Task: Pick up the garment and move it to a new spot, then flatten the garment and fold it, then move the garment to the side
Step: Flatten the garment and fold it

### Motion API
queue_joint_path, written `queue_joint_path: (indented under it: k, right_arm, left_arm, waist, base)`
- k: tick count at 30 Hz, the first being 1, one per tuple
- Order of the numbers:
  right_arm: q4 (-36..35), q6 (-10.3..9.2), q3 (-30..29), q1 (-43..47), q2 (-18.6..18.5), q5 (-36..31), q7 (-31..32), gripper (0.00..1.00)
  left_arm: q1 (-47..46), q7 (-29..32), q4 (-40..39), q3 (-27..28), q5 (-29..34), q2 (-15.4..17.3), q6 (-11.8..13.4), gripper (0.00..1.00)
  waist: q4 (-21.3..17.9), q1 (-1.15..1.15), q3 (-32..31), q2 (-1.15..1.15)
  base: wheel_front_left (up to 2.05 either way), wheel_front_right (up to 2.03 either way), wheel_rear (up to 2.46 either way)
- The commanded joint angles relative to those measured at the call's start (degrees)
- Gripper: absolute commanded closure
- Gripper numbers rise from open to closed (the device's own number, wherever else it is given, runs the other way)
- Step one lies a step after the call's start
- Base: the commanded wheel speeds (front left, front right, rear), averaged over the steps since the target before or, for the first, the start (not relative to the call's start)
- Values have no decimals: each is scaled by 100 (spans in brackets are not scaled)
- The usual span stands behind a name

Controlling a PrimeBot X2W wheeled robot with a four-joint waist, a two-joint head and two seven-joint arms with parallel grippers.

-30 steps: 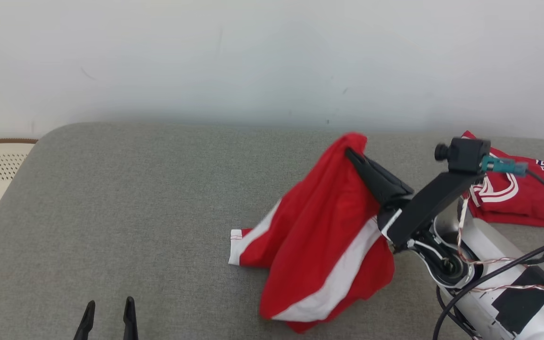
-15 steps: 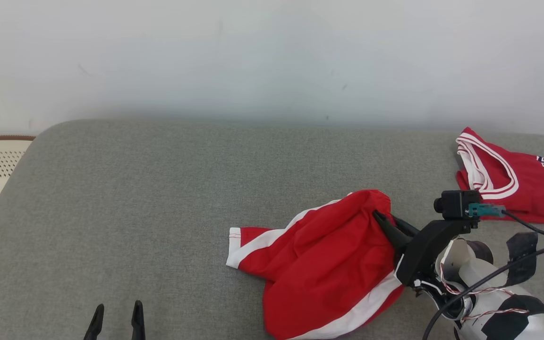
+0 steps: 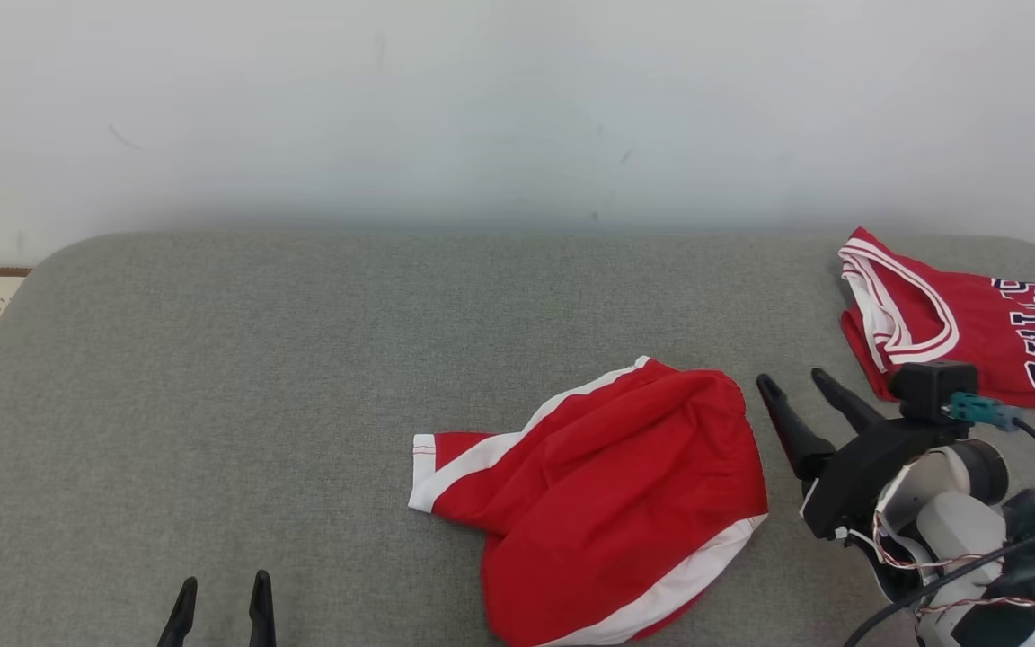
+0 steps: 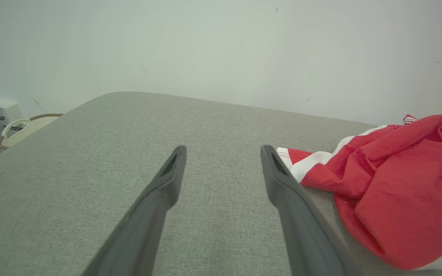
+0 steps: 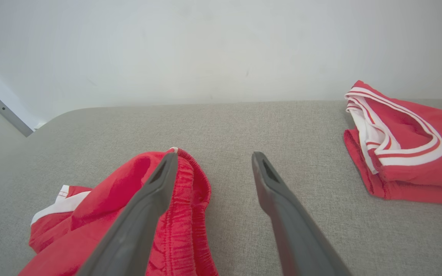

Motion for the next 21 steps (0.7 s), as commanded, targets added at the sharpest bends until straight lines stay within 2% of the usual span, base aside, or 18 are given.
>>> queue_joint_path:
  k: [1, 6, 11, 21]
  right_arm:
    - [-95, 0, -157, 128, -22, -128, -105, 0]
    - [-509, 0, -765, 504, 52, -555, -456, 0]
    - [-1073, 0, -1443, 1062, 281, -1020, -666, 0]
    - [-2328, 0, -2492, 2255, 865, -2228, -530, 0]
  left_arm:
    - [26, -35, 3, 21, -34, 15, 19, 0]
    - [21, -41, -1, 14, -32, 12, 14, 0]
    - [5, -44, -16, -9, -12, -9, 27, 0]
    - [-55, -41, 9, -6, -12, -28, 4, 0]
  waist:
    - [-34, 0, 17, 0]
    - [-96, 0, 44, 0]
    - [-148, 0, 69, 0]
    - [-216, 0, 125, 0]
  base:
    - [0, 0, 0]
    - [0, 0, 0]
    - [0, 0, 0]
    - [0, 0, 0]
